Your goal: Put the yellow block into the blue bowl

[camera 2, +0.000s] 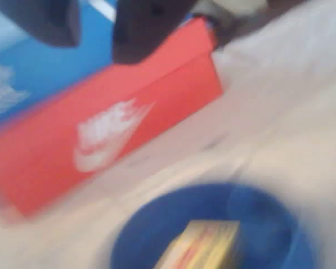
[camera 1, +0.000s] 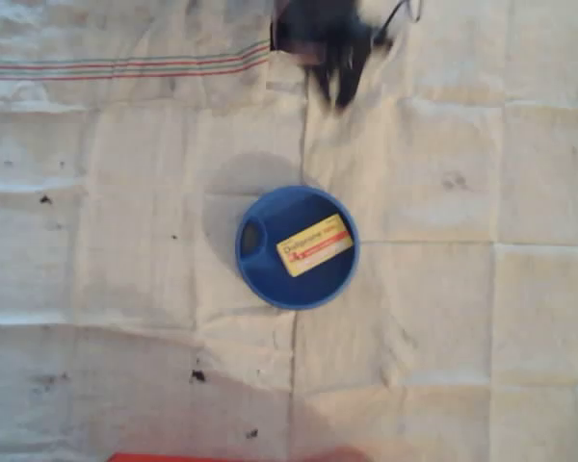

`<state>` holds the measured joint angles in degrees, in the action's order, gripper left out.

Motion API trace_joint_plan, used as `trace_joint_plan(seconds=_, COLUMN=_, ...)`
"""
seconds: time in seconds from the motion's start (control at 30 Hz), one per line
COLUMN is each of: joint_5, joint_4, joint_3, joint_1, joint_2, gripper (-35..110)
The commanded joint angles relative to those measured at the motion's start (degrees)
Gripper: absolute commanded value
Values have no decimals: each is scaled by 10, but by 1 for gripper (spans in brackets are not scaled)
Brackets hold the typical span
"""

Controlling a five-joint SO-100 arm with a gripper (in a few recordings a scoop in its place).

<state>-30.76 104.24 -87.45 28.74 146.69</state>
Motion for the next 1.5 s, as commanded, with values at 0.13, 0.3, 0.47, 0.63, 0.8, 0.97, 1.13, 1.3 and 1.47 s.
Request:
trace_joint_plan(seconds=0.13, joint_5=120, joint_4=-136, joint_3=-296, joint_1=33, joint_2=228, gripper=0)
trace_joint_plan(seconds=0.3, joint_5=180, joint_4=-235, joint_3=-481, joint_1=36, joint_2=337, gripper=0)
trace_joint_plan(seconds=0.47, joint_5=264, joint_4=-308, joint_3=-614, joint_1=37, joint_2=438, gripper=0)
trace_joint_plan(seconds=0.63, joint_5=273, joint_4=-323, joint_3=-686, joint_1=38, joint_2=460, gripper=0)
trace_joint_plan(seconds=0.8, joint_5=278, joint_4=-320, joint_3=-708, joint_1=38, joint_2=460, gripper=0)
trace_joint_plan(seconds=0.97, joint_5=278, joint_4=-316, joint_3=-713, joint_1=38, joint_2=460, gripper=0)
trace_joint_plan(seconds=1.13, joint_5=279, joint_4=-316, joint_3=-713, joint_1=38, joint_2=460, gripper=0)
trace_joint_plan(seconds=1.3, joint_5=276, joint_4=-316, joint_3=-713, joint_1=37, joint_2=460, gripper=0)
trace_joint_plan(seconds=1.47, joint_5=276, joint_4=-316, joint_3=-714, joint_1=37, joint_2=460, gripper=0)
